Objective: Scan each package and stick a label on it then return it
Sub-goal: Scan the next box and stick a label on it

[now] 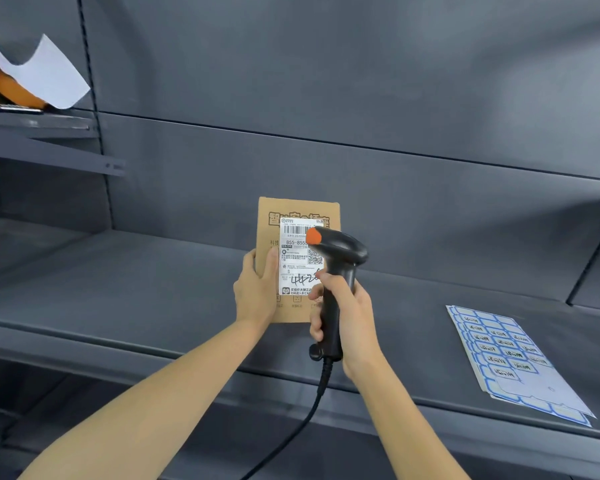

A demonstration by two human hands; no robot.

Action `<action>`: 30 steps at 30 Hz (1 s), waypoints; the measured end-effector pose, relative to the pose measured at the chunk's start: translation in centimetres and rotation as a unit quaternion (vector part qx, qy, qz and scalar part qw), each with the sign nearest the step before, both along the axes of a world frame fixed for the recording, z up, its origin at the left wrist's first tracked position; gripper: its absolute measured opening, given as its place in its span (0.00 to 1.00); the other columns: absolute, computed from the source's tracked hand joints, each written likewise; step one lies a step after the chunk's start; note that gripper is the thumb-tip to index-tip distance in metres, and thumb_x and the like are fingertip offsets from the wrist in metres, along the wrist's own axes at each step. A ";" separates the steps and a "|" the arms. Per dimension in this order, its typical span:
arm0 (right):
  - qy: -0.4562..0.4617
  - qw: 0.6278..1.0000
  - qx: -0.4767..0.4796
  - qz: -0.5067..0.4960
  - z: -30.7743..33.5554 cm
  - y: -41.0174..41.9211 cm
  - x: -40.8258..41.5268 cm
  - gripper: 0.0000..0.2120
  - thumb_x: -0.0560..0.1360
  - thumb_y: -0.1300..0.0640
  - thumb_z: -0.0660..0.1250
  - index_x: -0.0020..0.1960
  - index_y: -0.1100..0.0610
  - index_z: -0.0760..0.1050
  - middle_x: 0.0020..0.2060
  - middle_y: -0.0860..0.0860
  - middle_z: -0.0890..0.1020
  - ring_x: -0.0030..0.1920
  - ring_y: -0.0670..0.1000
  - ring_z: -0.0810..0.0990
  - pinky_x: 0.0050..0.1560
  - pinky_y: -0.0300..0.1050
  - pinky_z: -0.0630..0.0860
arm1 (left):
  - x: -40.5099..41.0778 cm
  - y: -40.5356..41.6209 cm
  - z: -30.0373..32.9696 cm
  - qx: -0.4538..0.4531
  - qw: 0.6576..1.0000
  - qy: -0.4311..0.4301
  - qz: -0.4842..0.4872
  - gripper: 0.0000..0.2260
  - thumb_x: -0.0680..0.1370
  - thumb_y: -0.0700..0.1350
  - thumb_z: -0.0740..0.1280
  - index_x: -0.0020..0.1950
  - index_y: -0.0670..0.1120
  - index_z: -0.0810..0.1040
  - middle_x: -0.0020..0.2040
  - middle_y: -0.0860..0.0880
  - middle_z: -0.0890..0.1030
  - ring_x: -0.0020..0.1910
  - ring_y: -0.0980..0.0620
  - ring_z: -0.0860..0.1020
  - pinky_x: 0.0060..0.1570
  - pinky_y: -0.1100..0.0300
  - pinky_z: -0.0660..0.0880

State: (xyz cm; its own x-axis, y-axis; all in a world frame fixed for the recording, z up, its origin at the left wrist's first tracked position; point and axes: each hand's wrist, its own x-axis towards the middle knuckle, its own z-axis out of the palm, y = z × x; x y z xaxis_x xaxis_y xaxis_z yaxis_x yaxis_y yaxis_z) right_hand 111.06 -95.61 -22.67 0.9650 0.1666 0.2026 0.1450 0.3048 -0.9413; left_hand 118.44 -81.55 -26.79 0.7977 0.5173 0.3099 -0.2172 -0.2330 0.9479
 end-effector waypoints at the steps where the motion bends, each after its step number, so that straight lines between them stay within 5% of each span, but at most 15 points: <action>1: -0.003 1.000 0.002 -0.004 0.0 0.1 0.0 0.09 0.76 0.54 0.66 0.46 0.60 0.70 0.31 0.52 0.77 0.22 0.50 0.69 0.22 0.40 0.67 | 0.0 0.0 0.0 0.000 1.000 0.000 0.000 0.19 0.79 0.63 0.57 0.62 0.53 0.71 0.44 0.62 0.78 0.43 0.63 0.78 0.37 0.69 0.68; 10: 0.026 0.999 -0.033 -0.034 -0.1 -0.4 0.1 0.11 0.75 0.52 0.65 0.41 0.60 0.71 0.24 0.54 0.71 0.21 0.50 0.68 0.22 0.40 0.68 | 0.0 0.0 0.0 0.012 1.000 0.004 0.004 0.18 0.79 0.63 0.57 0.61 0.53 0.71 0.44 0.61 0.78 0.44 0.61 0.78 0.36 0.68 0.68; 20: 0.044 0.999 -0.017 -0.018 0.9 -2.4 0.8 0.17 0.66 0.49 0.67 0.50 0.57 0.74 0.33 0.52 0.77 0.26 0.50 0.72 0.28 0.43 0.71 | -0.2 0.0 0.2 0.007 1.000 0.009 -0.005 0.20 0.79 0.64 0.56 0.63 0.53 0.71 0.47 0.61 0.77 0.47 0.61 0.76 0.38 0.69 0.66; 24: 0.039 0.956 -0.269 -0.114 1.5 -5.1 3.0 0.09 0.72 0.49 0.64 0.44 0.55 0.70 0.41 0.56 0.76 0.39 0.58 0.78 0.47 0.52 0.76 | -0.1 0.2 0.7 -0.003 0.999 0.038 0.001 0.20 0.79 0.63 0.57 0.62 0.52 0.71 0.44 0.60 0.75 0.44 0.61 0.74 0.37 0.66 0.65; 28: 0.059 0.856 -0.473 -0.201 0.1 -7.1 5.5 0.13 0.74 0.50 0.65 0.40 0.58 0.67 0.50 0.58 0.71 0.39 0.54 0.73 0.35 0.43 0.66 | -0.3 0.2 1.0 -0.004 0.998 0.066 0.018 0.18 0.79 0.62 0.57 0.60 0.50 0.71 0.42 0.59 0.73 0.40 0.62 0.72 0.35 0.64 0.65; 30: 0.059 0.818 -0.523 -0.233 -0.9 -7.6 6.2 0.14 0.75 0.50 0.65 0.44 0.60 0.67 0.51 0.57 0.68 0.44 0.56 0.73 0.41 0.43 0.68 | -0.4 0.2 1.1 0.000 0.997 0.077 0.026 0.19 0.79 0.62 0.57 0.60 0.49 0.71 0.42 0.58 0.74 0.42 0.56 0.73 0.39 0.59 0.67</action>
State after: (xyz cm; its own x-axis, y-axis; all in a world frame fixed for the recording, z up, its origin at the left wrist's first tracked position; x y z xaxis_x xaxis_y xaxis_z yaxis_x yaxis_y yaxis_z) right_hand 117.23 -103.25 -23.58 0.9754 -0.2030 0.0856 -0.0949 -0.7378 -0.6683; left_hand 118.00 -81.38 -25.67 0.8084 0.5585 0.1860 -0.0572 -0.2399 0.9691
